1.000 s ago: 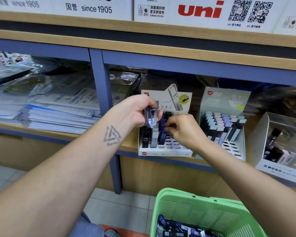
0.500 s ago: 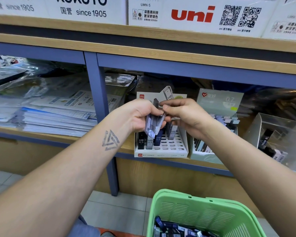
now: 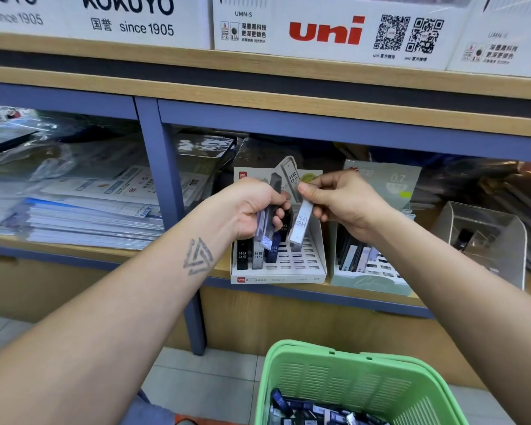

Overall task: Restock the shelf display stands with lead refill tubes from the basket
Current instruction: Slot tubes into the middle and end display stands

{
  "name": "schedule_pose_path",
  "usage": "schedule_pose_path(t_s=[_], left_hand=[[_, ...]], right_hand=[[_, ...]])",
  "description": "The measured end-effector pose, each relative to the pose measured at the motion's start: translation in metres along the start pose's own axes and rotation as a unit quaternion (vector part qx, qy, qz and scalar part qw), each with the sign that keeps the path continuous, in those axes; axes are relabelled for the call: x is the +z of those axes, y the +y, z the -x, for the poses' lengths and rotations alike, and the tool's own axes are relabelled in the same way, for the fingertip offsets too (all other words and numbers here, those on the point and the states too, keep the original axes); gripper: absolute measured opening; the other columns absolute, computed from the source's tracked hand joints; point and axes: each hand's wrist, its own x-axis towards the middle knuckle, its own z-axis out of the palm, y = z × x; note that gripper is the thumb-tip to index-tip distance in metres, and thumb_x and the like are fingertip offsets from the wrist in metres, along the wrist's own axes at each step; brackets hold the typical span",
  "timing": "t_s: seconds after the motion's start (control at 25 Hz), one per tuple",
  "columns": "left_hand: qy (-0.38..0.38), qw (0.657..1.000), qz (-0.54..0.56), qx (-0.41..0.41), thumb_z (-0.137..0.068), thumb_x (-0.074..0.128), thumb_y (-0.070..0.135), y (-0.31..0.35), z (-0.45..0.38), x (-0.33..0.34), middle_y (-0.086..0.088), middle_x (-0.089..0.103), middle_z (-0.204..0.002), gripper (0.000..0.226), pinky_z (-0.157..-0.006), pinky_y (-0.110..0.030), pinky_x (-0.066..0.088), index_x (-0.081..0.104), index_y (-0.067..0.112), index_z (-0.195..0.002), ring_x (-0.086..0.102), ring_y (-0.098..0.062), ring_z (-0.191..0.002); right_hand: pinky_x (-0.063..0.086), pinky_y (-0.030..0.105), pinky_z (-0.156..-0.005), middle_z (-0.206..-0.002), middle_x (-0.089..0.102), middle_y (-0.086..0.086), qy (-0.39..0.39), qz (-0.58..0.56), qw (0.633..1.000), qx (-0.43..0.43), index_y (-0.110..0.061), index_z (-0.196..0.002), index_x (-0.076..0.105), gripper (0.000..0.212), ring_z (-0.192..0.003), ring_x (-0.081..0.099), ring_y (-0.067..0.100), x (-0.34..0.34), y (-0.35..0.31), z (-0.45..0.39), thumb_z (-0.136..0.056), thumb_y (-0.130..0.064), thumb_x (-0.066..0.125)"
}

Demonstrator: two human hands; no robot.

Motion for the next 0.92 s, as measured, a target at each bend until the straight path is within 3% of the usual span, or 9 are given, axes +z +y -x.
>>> schedule_pose_path(t_s=[0.12,0.2,0.32,0.4,0.52,0.6,0.76,0.84,0.92], left_hand=[[-0.052,0.998,-0.030,0.001,-0.097,0.061,0.010,0.000,0.001,0.006,-0.008,0.060,-0.077,0.010,-0.039,-0.014,0.033,0.061,0.006,-0.089,0.040,-0.007,-0.050],[-0.067,0.997,-0.039,0.016,-0.093,0.063,0.001,-0.002,0.001,0.008,-0.011,0.065,-0.084,0.005,-0.039,-0.013,0.033,0.065,0.004,-0.091,0.040,-0.007,-0.050],[-0.031,0.999,0.018,0.027,-0.090,0.061,-0.010,-0.003,-0.005,0.008,-0.009,0.063,-0.072,0.013,-0.037,-0.013,0.034,0.064,0.003,-0.088,0.041,-0.007,-0.049],[-0.018,0.997,0.073,0.023,-0.091,0.060,-0.010,-0.002,-0.009,0.007,-0.007,0.058,-0.069,0.013,-0.036,-0.012,0.034,0.062,0.002,-0.087,0.042,-0.006,-0.045],[-0.007,0.995,0.101,0.011,-0.093,0.062,-0.003,-0.002,-0.012,0.009,-0.006,0.053,-0.071,0.008,-0.036,-0.012,0.036,0.060,0.002,-0.086,0.042,-0.004,-0.041],[0.003,0.994,0.106,0.003,-0.095,0.060,0.000,-0.002,-0.012,0.011,-0.007,0.055,-0.072,0.007,-0.035,-0.012,0.035,0.060,0.002,-0.088,0.042,-0.004,-0.039],[0.040,0.993,0.110,-0.011,-0.094,0.048,-0.004,-0.001,-0.014,0.009,-0.012,0.052,-0.069,0.015,-0.037,-0.015,0.036,0.053,0.003,-0.081,0.041,-0.009,-0.045],[0.054,0.993,0.107,-0.019,-0.092,0.046,-0.004,0.000,-0.013,0.007,-0.012,0.052,-0.066,0.016,-0.038,-0.016,0.039,0.052,0.003,-0.078,0.041,-0.012,-0.049],[0.057,0.992,0.106,-0.027,-0.092,0.046,-0.003,-0.001,-0.012,0.006,-0.010,0.052,-0.063,0.016,-0.038,-0.017,0.039,0.053,0.003,-0.078,0.041,-0.012,-0.048]], right_hand=[[0.041,0.018,-0.044,-0.063,0.064,0.004,-0.007,0.025,0.999,-0.023,-0.006,-0.095,0.072,0.009,-0.049,0.051,0.008,0.001,0.000,0.001,-0.095,-0.014,0.069],[0.042,0.019,-0.045,-0.064,0.063,0.006,0.003,0.012,0.999,-0.034,-0.004,-0.101,0.068,0.010,-0.049,0.052,0.010,0.001,-0.001,0.001,-0.094,-0.011,0.069],[0.048,0.023,-0.053,-0.074,0.066,0.011,0.006,-0.047,0.999,-0.004,-0.004,-0.105,0.060,0.017,-0.058,0.060,0.016,-0.001,-0.004,0.006,-0.097,-0.018,0.067],[0.055,0.031,-0.065,-0.089,0.072,0.016,-0.041,-0.037,0.997,0.051,-0.006,-0.110,0.058,0.027,-0.073,0.071,0.024,-0.005,-0.005,0.012,-0.095,-0.026,0.069],[0.061,0.041,-0.079,-0.096,0.074,0.023,-0.113,-0.090,0.987,0.076,-0.003,-0.114,0.055,0.030,-0.090,0.074,0.036,-0.006,-0.002,0.022,-0.089,-0.003,0.072],[0.059,0.030,-0.064,-0.087,0.071,0.021,-0.057,-0.092,0.992,0.057,0.000,-0.111,0.060,0.024,-0.073,0.072,0.027,-0.005,-0.003,0.021,-0.089,0.009,0.065],[0.044,0.020,-0.056,-0.087,0.070,0.005,0.134,0.161,0.978,-0.022,-0.015,-0.093,0.077,0.029,-0.060,0.055,0.011,-0.021,-0.010,0.011,-0.090,0.003,0.053],[0.042,0.015,-0.057,-0.092,0.067,-0.004,0.102,0.290,0.951,-0.027,-0.018,-0.093,0.079,0.034,-0.071,0.060,0.007,-0.030,-0.014,0.008,-0.091,0.002,0.052],[0.045,0.020,-0.072,-0.107,0.066,-0.005,0.028,0.416,0.908,-0.037,-0.019,-0.101,0.076,0.026,-0.093,0.061,0.012,-0.028,-0.011,0.007,-0.091,-0.002,0.059]])
